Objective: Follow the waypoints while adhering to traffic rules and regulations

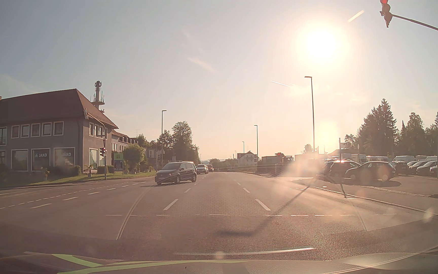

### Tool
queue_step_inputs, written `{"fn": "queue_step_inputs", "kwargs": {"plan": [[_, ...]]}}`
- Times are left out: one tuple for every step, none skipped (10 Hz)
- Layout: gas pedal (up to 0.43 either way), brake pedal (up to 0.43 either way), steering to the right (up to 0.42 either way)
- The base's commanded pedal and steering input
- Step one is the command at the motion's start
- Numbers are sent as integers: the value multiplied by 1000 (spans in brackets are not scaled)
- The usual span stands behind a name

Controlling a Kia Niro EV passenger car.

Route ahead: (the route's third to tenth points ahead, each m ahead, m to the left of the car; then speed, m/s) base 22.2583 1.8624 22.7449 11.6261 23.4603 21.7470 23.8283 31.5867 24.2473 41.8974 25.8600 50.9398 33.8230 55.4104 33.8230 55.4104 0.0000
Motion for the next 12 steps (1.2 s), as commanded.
{"fn": "queue_step_inputs", "kwargs": {"plan": [[0,372,0],[0,372,0],[0,372,0],[0,378,0],[0,378,0],[0,378,0],[0,372,0],[0,372,0],[0,378,0],[0,372,0],[0,372,0],[0,372,0]]}}
